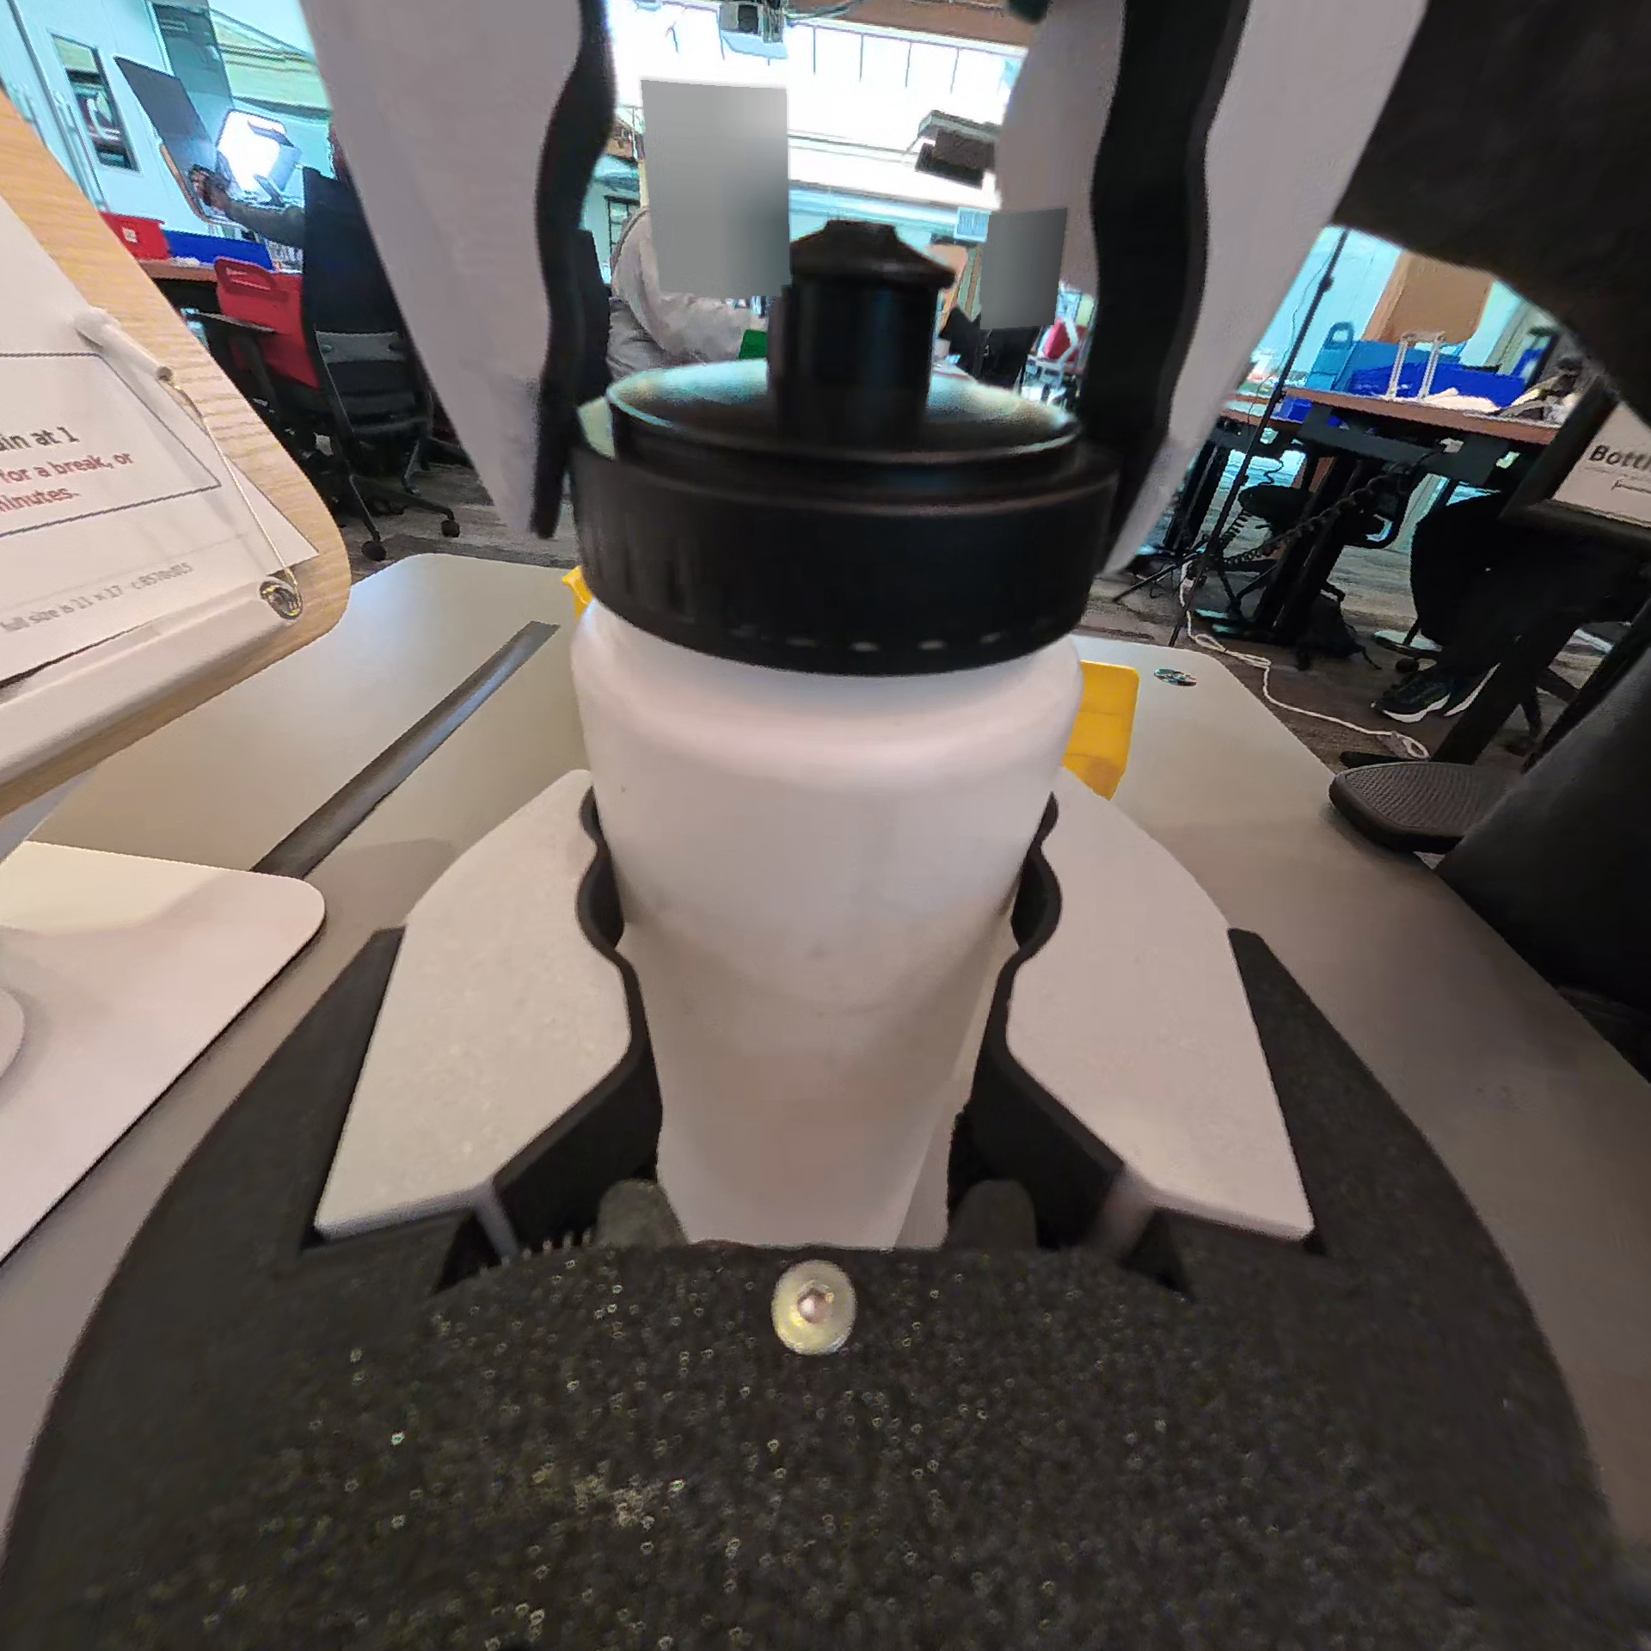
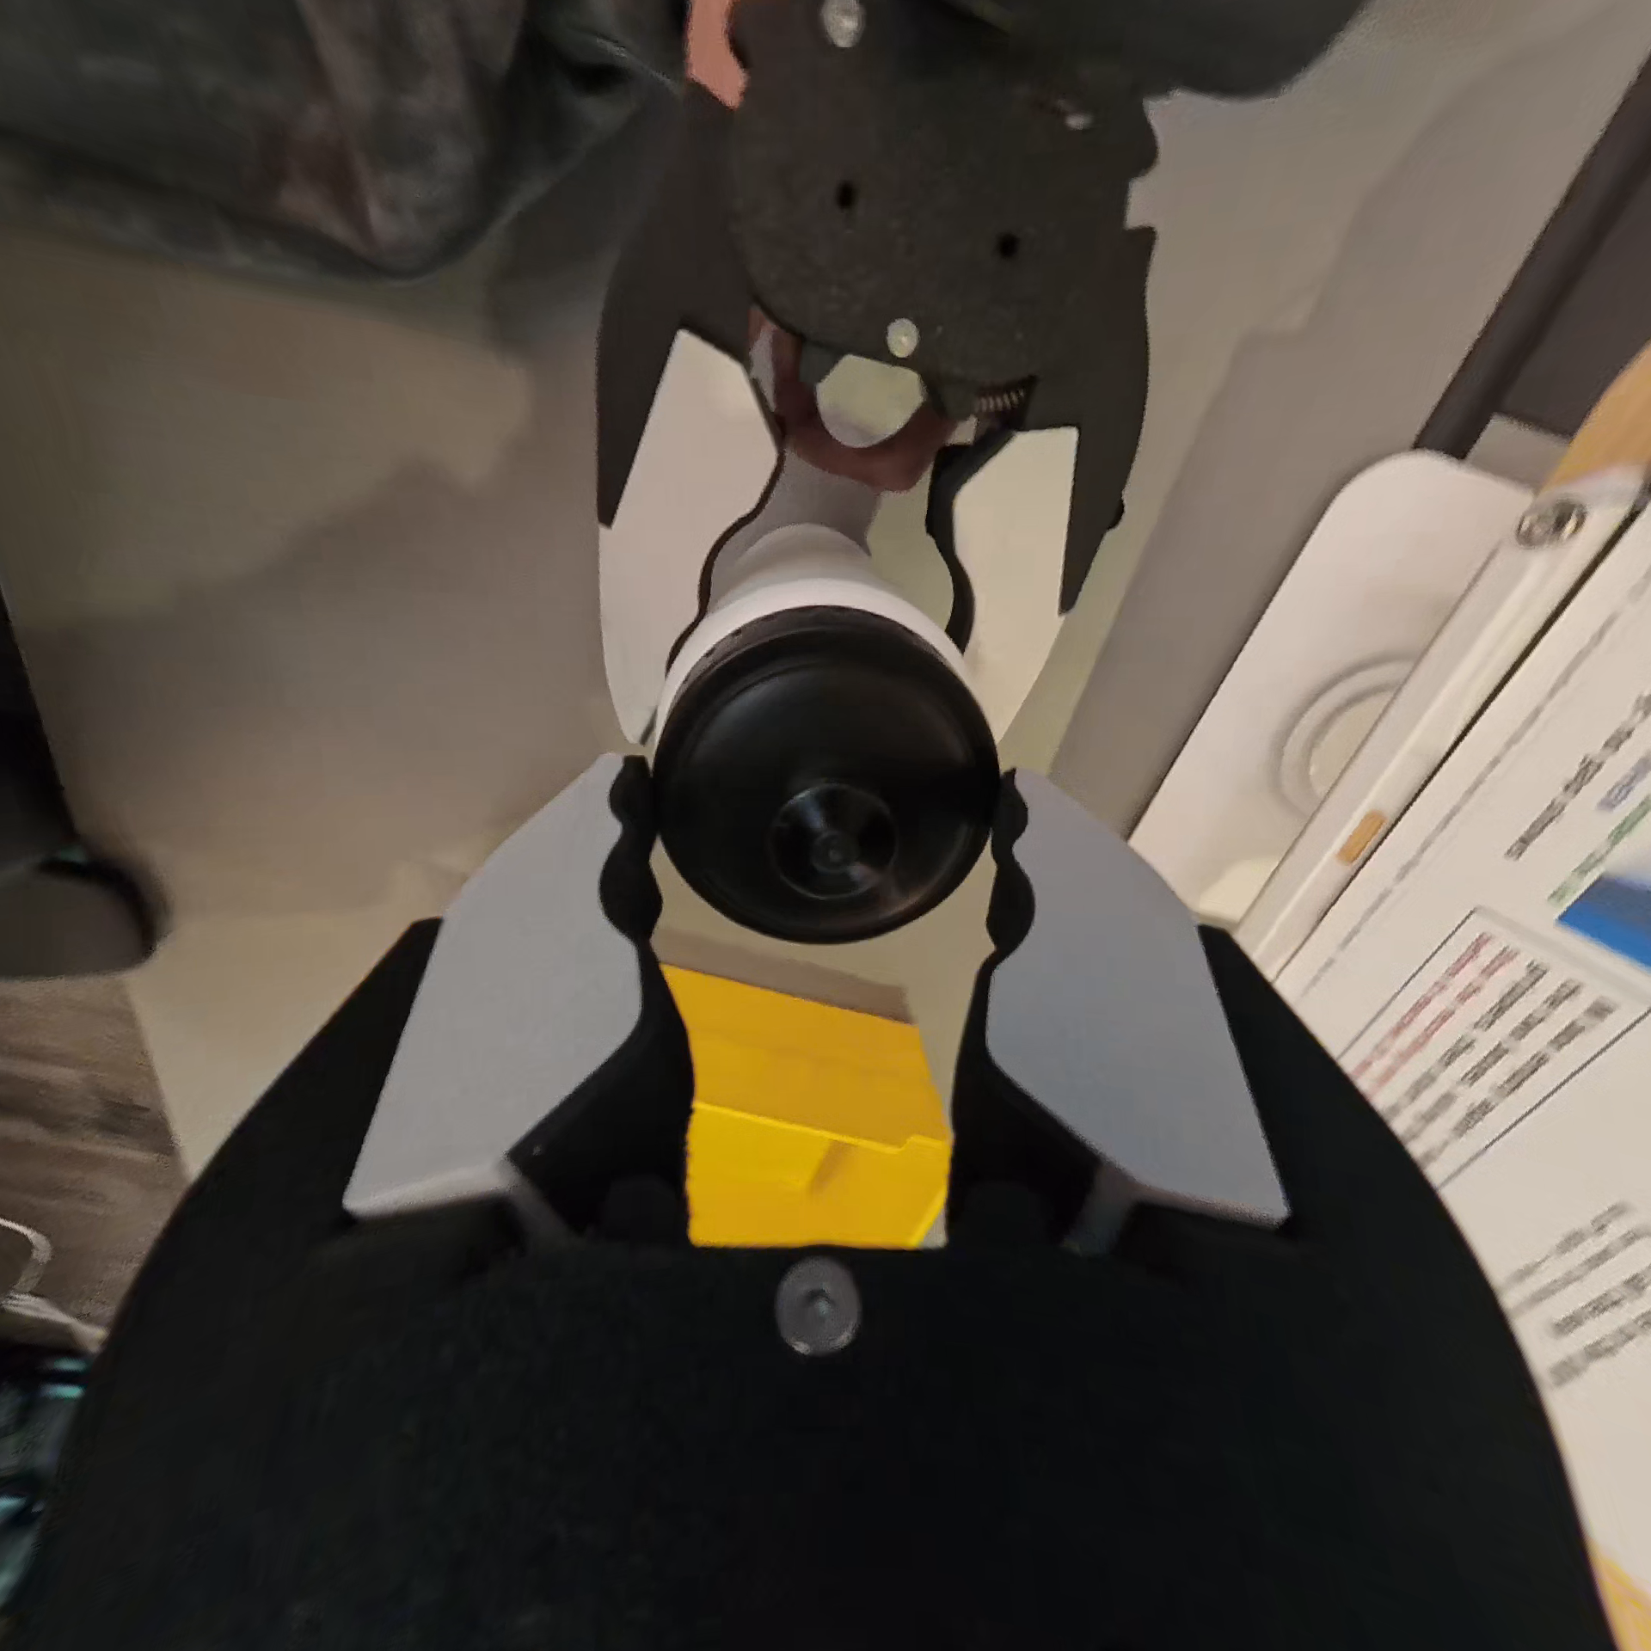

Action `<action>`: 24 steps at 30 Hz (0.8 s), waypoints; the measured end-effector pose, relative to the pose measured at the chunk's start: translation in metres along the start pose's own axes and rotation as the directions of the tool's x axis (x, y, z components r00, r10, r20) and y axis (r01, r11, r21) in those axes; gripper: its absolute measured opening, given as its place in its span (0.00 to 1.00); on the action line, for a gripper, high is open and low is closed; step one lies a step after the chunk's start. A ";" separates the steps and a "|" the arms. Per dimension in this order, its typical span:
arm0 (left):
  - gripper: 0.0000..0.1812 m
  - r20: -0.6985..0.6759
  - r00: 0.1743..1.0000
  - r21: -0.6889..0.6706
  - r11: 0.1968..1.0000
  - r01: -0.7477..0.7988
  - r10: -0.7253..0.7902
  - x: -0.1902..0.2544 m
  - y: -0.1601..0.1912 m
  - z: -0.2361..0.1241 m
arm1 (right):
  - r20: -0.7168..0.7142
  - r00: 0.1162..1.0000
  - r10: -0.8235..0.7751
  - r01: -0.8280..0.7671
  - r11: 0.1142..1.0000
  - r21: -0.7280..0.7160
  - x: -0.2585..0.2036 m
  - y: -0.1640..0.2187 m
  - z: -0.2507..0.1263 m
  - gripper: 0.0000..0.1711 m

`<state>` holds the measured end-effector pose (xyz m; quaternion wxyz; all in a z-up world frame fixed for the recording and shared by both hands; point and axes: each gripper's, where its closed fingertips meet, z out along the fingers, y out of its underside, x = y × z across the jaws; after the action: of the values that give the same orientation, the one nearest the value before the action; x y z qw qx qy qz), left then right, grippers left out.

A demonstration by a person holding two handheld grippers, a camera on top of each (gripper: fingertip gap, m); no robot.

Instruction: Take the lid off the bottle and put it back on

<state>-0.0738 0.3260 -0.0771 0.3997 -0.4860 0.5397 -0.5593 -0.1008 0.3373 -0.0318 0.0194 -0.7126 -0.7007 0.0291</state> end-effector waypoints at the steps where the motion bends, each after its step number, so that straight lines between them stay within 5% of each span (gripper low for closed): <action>1: 0.48 0.001 1.000 -0.003 1.000 -0.002 0.002 0.000 0.000 0.000 | -0.010 0.998 0.061 -0.061 0.998 -0.024 -0.001 0.001 0.000 0.42; 7: 0.48 0.014 1.000 0.005 1.000 0.001 -0.001 -0.001 0.000 0.000 | -0.070 0.861 0.504 -0.507 0.861 -0.039 -0.002 0.001 0.000 0.42; 13: 0.48 0.025 1.000 0.007 1.000 0.010 -0.010 -0.003 -0.001 0.000 | -0.114 0.521 0.846 -0.848 0.528 0.040 0.000 0.000 0.000 0.42; 16: 0.48 0.019 1.000 0.014 1.000 0.001 -0.002 -0.001 -0.001 0.000 | -0.127 0.437 0.891 -0.895 0.444 0.034 -0.002 0.000 0.000 0.42; 20: 0.48 0.025 1.000 0.019 1.000 -0.003 0.003 -0.001 -0.001 -0.001 | -0.127 0.463 0.877 -0.886 0.464 -0.018 -0.005 0.000 0.000 0.43; 24: 0.48 0.020 1.000 0.047 0.999 0.019 -0.020 -0.004 -0.002 -0.007 | 0.019 0.672 0.741 -0.734 0.669 -0.116 -0.020 -0.002 -0.007 0.60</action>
<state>-0.0794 0.3312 -0.0748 0.4112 -0.4874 0.5177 -0.5705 -0.1029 0.3175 -0.0241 -0.0519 -0.9336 -0.3539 0.0228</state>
